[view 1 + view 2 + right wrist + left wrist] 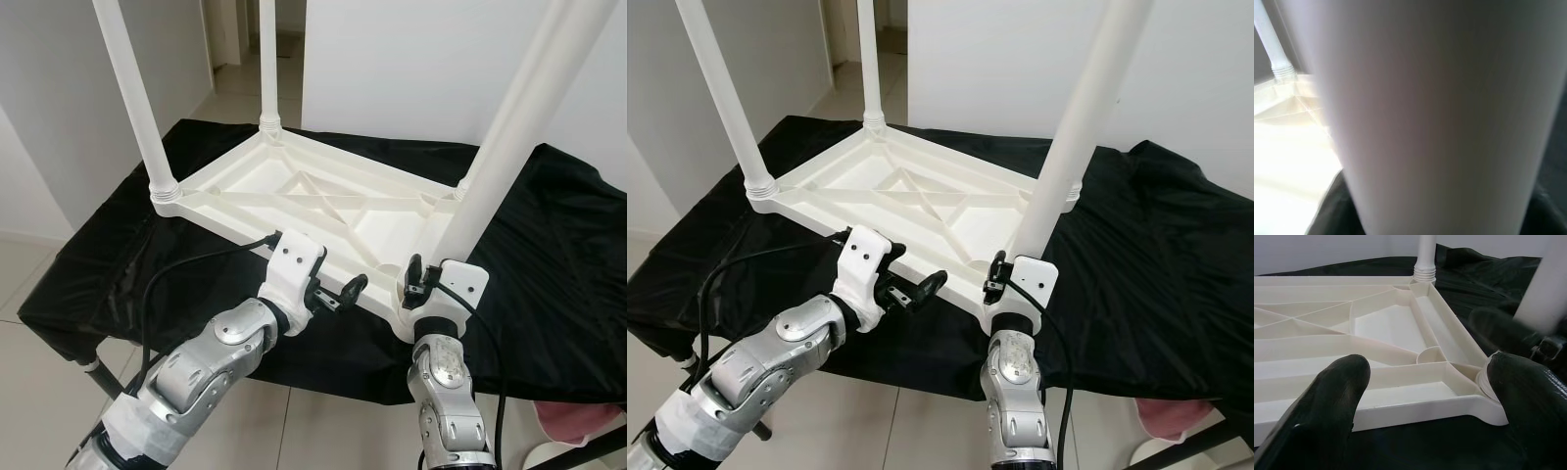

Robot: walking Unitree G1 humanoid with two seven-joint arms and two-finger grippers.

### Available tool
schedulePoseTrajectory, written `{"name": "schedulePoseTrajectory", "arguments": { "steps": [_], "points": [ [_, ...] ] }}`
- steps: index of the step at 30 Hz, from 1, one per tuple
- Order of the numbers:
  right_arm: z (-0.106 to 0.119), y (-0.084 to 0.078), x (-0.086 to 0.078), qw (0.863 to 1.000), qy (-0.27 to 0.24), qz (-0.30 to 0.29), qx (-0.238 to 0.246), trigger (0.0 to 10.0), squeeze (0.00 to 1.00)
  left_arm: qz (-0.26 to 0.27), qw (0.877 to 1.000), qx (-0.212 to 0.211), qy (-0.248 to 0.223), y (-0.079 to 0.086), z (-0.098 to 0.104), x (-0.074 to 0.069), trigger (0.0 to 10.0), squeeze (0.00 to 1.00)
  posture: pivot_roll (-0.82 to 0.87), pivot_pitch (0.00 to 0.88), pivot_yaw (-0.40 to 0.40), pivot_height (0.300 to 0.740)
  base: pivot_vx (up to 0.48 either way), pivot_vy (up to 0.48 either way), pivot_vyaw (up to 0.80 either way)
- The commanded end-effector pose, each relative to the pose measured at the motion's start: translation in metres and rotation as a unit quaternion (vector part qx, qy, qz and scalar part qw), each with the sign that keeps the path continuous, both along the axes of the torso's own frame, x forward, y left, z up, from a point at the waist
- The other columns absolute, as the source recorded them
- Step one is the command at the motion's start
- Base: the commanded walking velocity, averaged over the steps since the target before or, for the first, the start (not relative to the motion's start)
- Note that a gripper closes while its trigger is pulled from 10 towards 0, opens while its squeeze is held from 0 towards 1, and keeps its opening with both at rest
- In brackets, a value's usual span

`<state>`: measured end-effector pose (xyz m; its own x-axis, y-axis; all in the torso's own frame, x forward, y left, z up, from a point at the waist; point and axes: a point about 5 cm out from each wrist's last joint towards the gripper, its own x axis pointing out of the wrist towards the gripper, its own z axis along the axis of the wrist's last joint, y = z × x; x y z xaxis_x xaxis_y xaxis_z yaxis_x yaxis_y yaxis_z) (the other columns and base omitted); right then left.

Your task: Building children table

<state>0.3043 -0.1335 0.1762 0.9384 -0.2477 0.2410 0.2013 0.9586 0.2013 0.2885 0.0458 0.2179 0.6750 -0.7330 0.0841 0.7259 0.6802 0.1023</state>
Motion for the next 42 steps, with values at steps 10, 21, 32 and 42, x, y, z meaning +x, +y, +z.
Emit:
{"name": "schedulePoseTrajectory", "arguments": {
  "steps": [10,21,32,42],
  "points": [
    [-0.004,-0.003,-0.003,0.999,-0.008,0.033,-0.008,10.0,1.00,-0.083,0.996,0.011,-0.008,-0.003,-0.001,-0.006,10.0,0.00,0.03,0.145,-0.030,0.740,0.000,0.000,0.00],
    [-0.006,-0.023,-0.004,0.995,-0.016,0.084,-0.044,10.0,0.00,-0.091,0.996,0.021,-0.012,-0.005,-0.005,-0.009,10.0,0.00,0.03,0.131,-0.024,0.740,0.000,0.000,0.00],
    [-0.013,-0.031,-0.006,0.985,-0.020,0.155,-0.071,10.0,0.00,-0.090,0.995,0.038,-0.007,-0.004,-0.021,-0.012,10.0,0.00,0.04,0.118,-0.015,0.740,0.000,0.000,0.00],
    [-0.015,-0.036,-0.001,0.979,-0.026,0.182,-0.089,10.0,0.00,-0.057,0.998,0.024,-0.008,0.006,-0.024,-0.005,10.0,0.00,0.04,0.112,-0.008,0.740,0.000,0.000,0.00]
  ]
}}
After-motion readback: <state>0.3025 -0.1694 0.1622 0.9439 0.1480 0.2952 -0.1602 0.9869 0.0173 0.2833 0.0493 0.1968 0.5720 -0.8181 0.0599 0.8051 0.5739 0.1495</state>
